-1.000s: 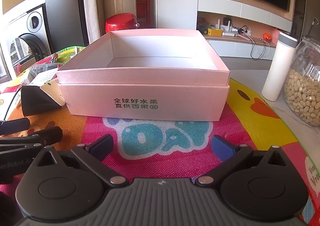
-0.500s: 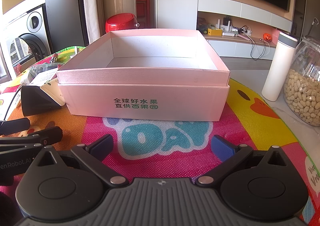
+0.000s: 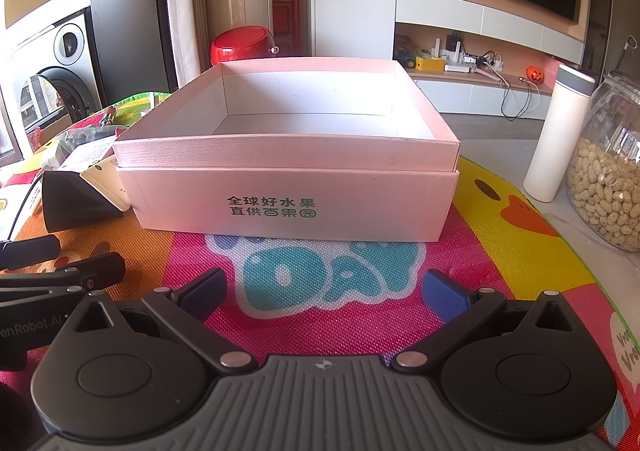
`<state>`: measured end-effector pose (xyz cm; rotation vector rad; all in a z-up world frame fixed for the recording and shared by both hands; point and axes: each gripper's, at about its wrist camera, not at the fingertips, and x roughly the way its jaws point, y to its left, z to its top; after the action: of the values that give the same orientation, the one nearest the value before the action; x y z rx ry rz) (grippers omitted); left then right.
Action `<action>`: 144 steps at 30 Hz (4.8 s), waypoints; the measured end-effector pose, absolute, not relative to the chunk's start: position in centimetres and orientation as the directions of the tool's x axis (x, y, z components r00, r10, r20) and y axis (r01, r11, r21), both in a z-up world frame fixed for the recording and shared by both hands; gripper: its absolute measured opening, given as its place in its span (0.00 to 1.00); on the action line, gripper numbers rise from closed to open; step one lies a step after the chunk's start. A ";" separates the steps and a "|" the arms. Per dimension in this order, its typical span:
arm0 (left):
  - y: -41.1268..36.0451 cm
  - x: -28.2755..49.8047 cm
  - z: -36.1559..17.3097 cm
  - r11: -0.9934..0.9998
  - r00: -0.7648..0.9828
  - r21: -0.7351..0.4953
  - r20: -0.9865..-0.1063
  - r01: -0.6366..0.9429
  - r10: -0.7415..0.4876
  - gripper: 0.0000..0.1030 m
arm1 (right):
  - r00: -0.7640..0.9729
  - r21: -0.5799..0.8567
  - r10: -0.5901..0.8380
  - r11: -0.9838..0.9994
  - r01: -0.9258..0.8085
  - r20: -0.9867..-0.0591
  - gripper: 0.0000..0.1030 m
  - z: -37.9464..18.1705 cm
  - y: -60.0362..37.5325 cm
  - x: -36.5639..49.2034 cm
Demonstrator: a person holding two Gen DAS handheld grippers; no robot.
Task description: Organize rigid objects
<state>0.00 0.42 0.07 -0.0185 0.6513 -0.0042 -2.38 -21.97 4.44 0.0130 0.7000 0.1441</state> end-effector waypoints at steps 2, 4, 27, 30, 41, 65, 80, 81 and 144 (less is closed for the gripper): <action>0.4 0.0 0.1 1.000 0.795 -0.018 -0.606 -0.002 -0.009 0.77 | 0.755 0.060 0.137 0.990 -0.128 -0.641 1.00 4.4 -22.0 -2.4; 0.5 0.0 0.1 1.000 0.795 -0.019 -0.606 -0.002 -0.010 0.77 | 0.755 0.060 0.137 0.990 -0.128 -0.641 1.00 4.4 -22.0 -2.4; 0.5 0.0 0.0 1.000 0.795 -0.018 -0.606 -0.002 -0.009 0.77 | 0.755 0.060 0.137 0.990 -0.128 -0.641 1.00 4.4 -22.0 -2.4; 0.5 0.0 0.0 1.000 0.795 -0.018 -0.606 -0.002 -0.009 0.77 | 0.755 0.060 0.137 0.990 -0.128 -0.641 1.00 4.4 -22.0 -2.4; 0.5 0.0 0.0 1.000 0.795 -0.016 -0.606 -0.002 -0.008 0.77 | 0.755 0.060 0.137 0.990 -0.128 -0.641 1.00 4.4 -22.0 -2.4; -0.1 0.0 0.0 1.000 0.795 0.003 -0.607 -0.002 0.003 0.77 | 0.755 0.060 0.136 0.990 -0.128 -0.641 1.00 4.4 -21.9 -2.4; 2.2 -3.4 4.3 0.993 0.825 -0.081 -0.554 0.082 -0.113 0.72 | 0.755 0.060 0.136 0.990 -0.128 -0.641 1.00 4.4 -21.9 -2.3; 2.9 -3.5 5.1 0.994 0.834 -0.076 -0.541 0.080 -0.108 0.72 | 0.755 0.060 0.137 0.990 -0.128 -0.641 1.00 4.4 -21.9 -2.3; 7.5 -4.2 3.6 0.801 0.521 -0.396 -0.613 0.448 -0.594 0.23 | 0.485 0.079 0.494 0.755 -0.651 -0.722 0.50 20.1 -11.6 3.4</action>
<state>-4.19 7.52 3.63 -0.1979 0.8088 -0.6294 3.36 -11.57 20.06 -0.2161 0.8026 0.7030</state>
